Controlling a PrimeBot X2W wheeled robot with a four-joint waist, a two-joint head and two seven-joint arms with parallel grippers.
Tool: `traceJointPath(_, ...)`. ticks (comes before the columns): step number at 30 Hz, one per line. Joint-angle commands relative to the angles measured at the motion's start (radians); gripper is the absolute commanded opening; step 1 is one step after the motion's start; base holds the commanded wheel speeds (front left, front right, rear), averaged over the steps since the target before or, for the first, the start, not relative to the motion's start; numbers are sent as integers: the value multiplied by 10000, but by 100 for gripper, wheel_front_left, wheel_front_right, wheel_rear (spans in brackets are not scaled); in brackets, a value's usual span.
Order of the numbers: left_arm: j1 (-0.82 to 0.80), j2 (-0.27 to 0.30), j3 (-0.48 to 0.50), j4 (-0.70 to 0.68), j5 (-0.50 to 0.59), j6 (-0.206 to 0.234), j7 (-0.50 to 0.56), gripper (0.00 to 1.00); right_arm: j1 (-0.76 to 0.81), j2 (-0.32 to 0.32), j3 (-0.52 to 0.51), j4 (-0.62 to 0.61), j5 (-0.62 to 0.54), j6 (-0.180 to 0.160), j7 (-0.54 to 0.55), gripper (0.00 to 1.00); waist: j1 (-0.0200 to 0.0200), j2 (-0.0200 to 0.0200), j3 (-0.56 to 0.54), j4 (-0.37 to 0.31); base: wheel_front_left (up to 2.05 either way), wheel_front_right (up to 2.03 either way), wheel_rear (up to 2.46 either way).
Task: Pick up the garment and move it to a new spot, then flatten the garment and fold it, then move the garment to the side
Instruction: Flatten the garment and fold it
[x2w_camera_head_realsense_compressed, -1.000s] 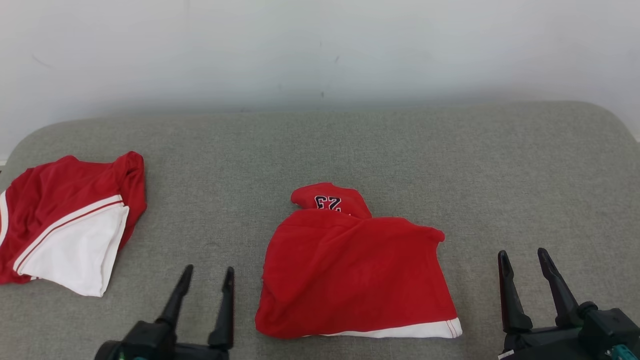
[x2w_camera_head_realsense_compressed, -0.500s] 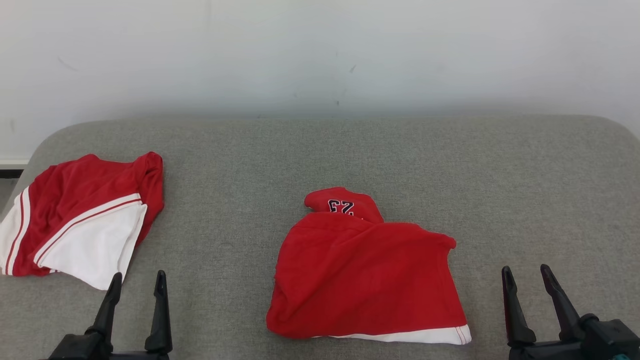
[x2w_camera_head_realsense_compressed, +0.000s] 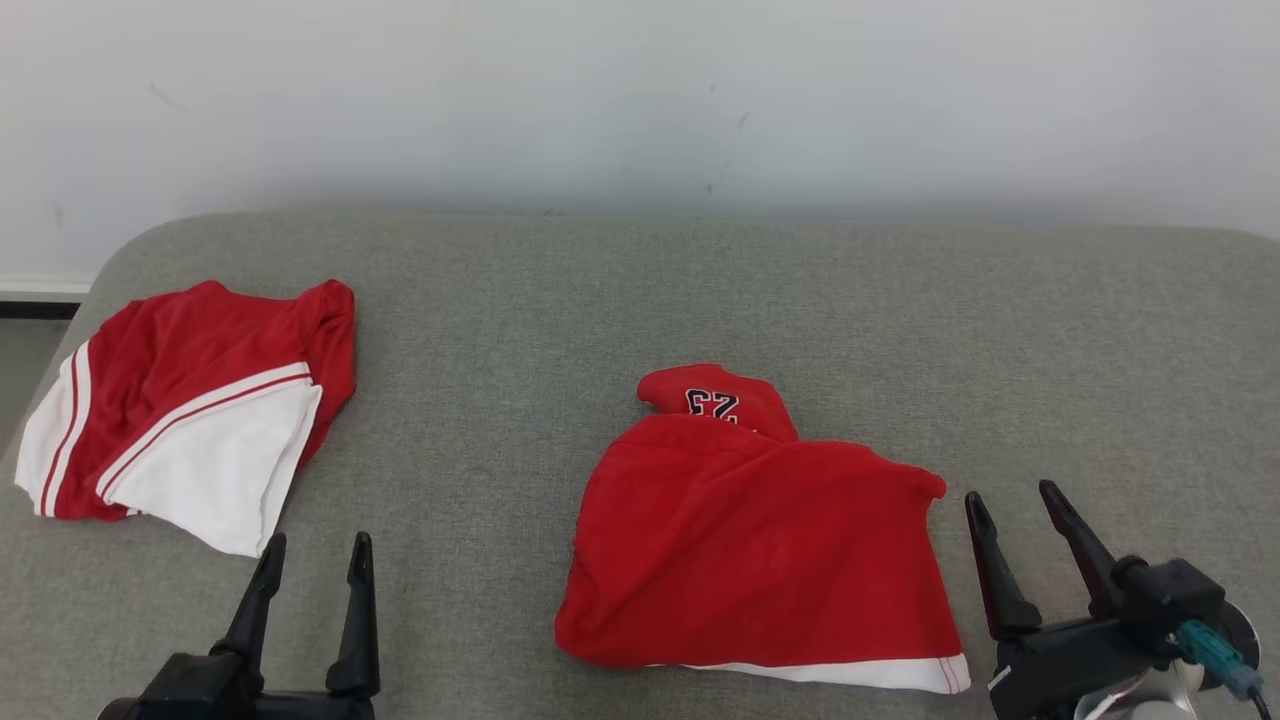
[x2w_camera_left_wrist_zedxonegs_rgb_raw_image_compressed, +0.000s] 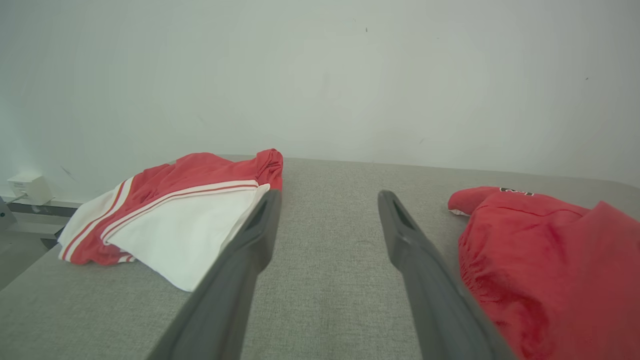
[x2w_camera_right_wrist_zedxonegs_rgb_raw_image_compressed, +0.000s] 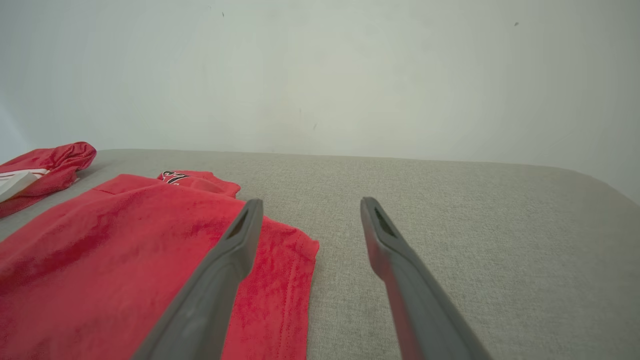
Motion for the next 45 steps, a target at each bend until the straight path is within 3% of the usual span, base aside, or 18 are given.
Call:
traceJointPath(1,-142,-25,-13,47,5,-52,-9,100,-289,-117,125,183,82,-22,-3,100,0,0,161,181,0,0,0)
traceJointPath(16,-684,-128,-453,295,-107,-166,-9,100,-2594,-1113,1640,3878,1331,-22,-4,97,0,0,1050,1420,0,0,0)
traceJointPath(17,-708,-131,-483,296,-140,-170,-9,100,-2741,-1122,1808,4024,1474,-22,-4,49,0,0,1091,1454,0,0,0)
traceJointPath(18,-720,-133,-522,293,-189,-170,-9,100,-2852,-1122,2002,4198,1660,-22,-3,18,0,0,1134,1479,0,0,0)
traceJointPath(19,-725,-133,-550,297,-230,-149,-9,100,-2940,-1124,2182,4336,1852,-22,-4,0,0,0,1155,1487,0,0,0)
traceJointPath(25,-762,-129,-669,354,-304,-8,-9,100,-3463,-1380,2571,4433,2412,-22,-4,0,0,0,1068,1328,0,0,0)
traceJointPath(32,-643,-132,-716,375,-322,-16,-8,100,-3351,-1884,1514,3723,2388,-24,-3,0,0,0,833,1066,0,0,0)
traceJointPath(41,-740,-130,-997,445,-391,-9,-8,100,-3742,-2334,459,5174,2170,-24,-4,0,0,0,887,1210,0,0,0)
traceJointPath(42,-725,-130,-1001,450,-394,4,-8,100,-3838,-2324,409,5273,2118,-22,-4,9,0,0,881,1213,0,0,0)
traceJointPath(43,-701,-130,-994,458,-392,21,-8,100,-3899,-2278,377,5341,2069,-22,-4,100,0,0,853,1201,0,0,0)
traceJointPath(45,-603,-129,-935,473,-363,57,-8,100,-3937,-2139,344,5295,1934,-22,-4,100,0,0,769,1135,0,0,0)
